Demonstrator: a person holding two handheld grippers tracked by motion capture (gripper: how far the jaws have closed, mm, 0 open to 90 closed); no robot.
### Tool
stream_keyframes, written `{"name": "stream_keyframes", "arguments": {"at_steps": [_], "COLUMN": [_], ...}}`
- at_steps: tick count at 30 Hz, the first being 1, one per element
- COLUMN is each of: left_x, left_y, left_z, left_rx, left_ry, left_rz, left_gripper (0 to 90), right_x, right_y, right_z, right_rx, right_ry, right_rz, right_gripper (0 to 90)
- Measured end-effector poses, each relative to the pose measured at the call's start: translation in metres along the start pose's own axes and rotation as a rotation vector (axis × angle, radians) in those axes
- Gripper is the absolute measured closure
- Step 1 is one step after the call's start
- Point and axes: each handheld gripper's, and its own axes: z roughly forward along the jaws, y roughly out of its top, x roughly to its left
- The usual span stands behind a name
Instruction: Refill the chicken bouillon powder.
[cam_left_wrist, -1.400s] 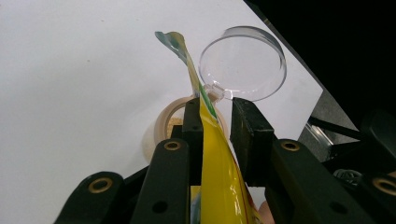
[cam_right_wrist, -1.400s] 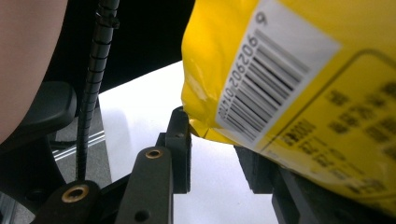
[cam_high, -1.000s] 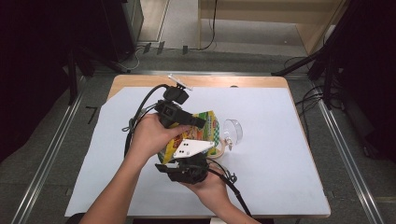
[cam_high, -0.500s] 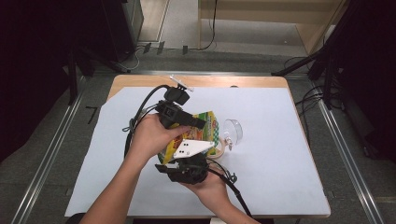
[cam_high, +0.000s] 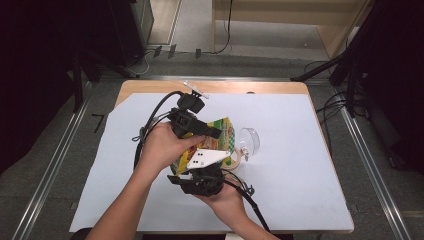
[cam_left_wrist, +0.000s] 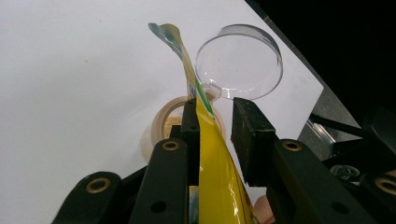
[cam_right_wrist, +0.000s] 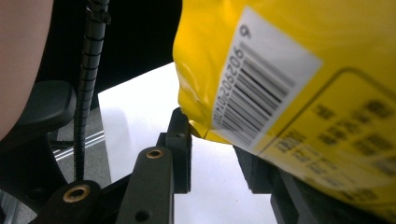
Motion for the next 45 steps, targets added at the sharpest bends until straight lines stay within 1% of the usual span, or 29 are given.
{"name": "stream_keyframes", "arguments": {"at_steps": [3, 4, 13, 19, 45], "left_x": [0.0015, 0.0032, 0.0074, 0.0078, 0.0083], "left_y": [0.0010, 0.0021, 0.0044, 0.0060, 0.0063], "left_z": [0.0008, 0.0007, 0.0028, 0.0035, 0.0061], "left_rx": [0.000, 0.000, 0.004, 0.008, 0.018], "left_ry": [0.000, -0.010, -0.036, -0.040, -0.045], "left_rz": [-0.002, -0.010, -0.016, -0.021, -0.020], "left_gripper": [75.1, 75.0, 75.0, 74.3, 74.1], "right_x": [-0.0001, 0.0004, -0.0012, -0.0010, -0.0015], "right_y": [0.0009, 0.0020, 0.0029, 0.0042, 0.0022], "right_z": [-0.0009, -0.0016, -0.0019, -0.0037, -0.0038], "right_rx": [-0.001, -0.002, 0.007, 0.011, 0.016], "right_ry": [0.007, 0.012, 0.002, 0.000, -0.008], "right_rz": [0.014, 0.023, 0.019, 0.026, 0.023], "right_gripper": [69.3, 69.3, 69.2, 69.1, 68.9]}}
